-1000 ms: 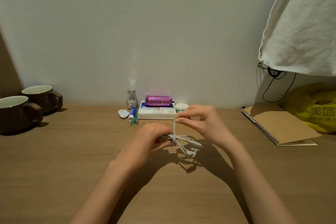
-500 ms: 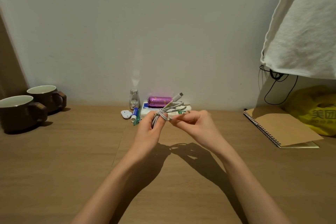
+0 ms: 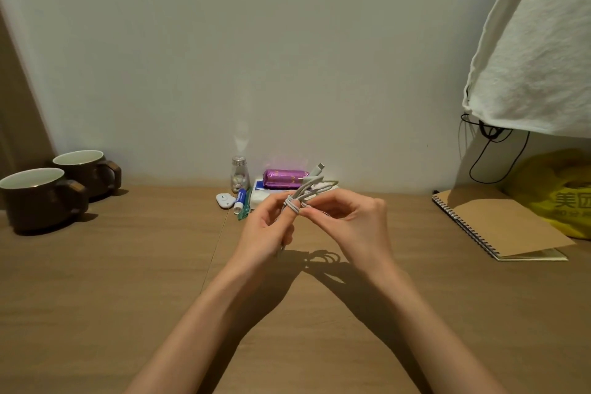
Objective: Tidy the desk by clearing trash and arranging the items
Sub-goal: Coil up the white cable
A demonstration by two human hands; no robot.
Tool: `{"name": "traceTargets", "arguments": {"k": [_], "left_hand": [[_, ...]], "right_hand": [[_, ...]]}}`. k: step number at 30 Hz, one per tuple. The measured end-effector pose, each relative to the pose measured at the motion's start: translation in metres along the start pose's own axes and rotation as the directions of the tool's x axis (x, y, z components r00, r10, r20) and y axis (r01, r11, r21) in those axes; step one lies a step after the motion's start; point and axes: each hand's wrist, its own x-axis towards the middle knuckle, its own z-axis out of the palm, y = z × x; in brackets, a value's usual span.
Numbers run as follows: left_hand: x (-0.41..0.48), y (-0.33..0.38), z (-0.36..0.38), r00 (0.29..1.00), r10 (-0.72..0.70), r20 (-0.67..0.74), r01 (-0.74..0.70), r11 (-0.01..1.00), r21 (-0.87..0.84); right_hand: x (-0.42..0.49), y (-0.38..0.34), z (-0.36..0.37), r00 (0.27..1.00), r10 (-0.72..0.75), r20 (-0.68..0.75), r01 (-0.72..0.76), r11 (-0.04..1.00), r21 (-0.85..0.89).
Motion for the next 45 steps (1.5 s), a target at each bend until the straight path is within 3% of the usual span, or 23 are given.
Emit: {"name": "traceTargets", "arguments": {"k": [7, 11, 19, 23, 29, 32, 37, 45], "left_hand": [[0.002, -0.001, 0.004, 0.993, -0.099, 0.060, 0.110, 0.970, -0.218], [0.003, -0.001, 0.001, 0.993, -0.115, 0.039, 0.121, 0.951, -0.283], [0.001, 0.002, 0.011, 0.984, -0.171, 0.043, 0.174, 0.904, -0.390], [0.003, 0.003, 0.010, 0.975, -0.215, 0.050, 0.215, 0.872, -0.439], [0.003, 0.001, 0.009, 0.966, -0.250, 0.067, 0.250, 0.833, -0.493], [0.002, 0.002, 0.010, 0.965, -0.249, 0.084, 0.257, 0.825, -0.503], [0.001, 0.004, 0.009, 0.964, -0.243, 0.108, 0.264, 0.830, -0.491], [-0.001, 0.007, 0.011, 0.963, -0.256, 0.083, 0.266, 0.862, -0.432]], "right_hand": [[-0.002, -0.001, 0.006, 0.987, 0.162, 0.022, -0.161, 0.939, 0.304], [-0.001, 0.000, 0.010, 0.977, 0.202, 0.067, -0.213, 0.926, 0.312], [-0.008, 0.002, 0.021, 0.974, 0.223, -0.033, -0.207, 0.943, 0.263], [-0.010, 0.003, 0.020, 0.989, 0.142, -0.030, -0.134, 0.972, 0.192], [-0.013, 0.005, 0.024, 0.987, -0.123, -0.098, 0.117, 0.991, -0.071], [-0.015, 0.004, 0.026, 0.981, -0.146, -0.126, 0.131, 0.984, -0.116], [-0.013, -0.002, 0.025, 0.989, 0.052, -0.136, -0.048, 0.998, 0.028], [-0.009, -0.002, 0.026, 0.962, 0.252, -0.100, -0.240, 0.964, 0.117]]}}
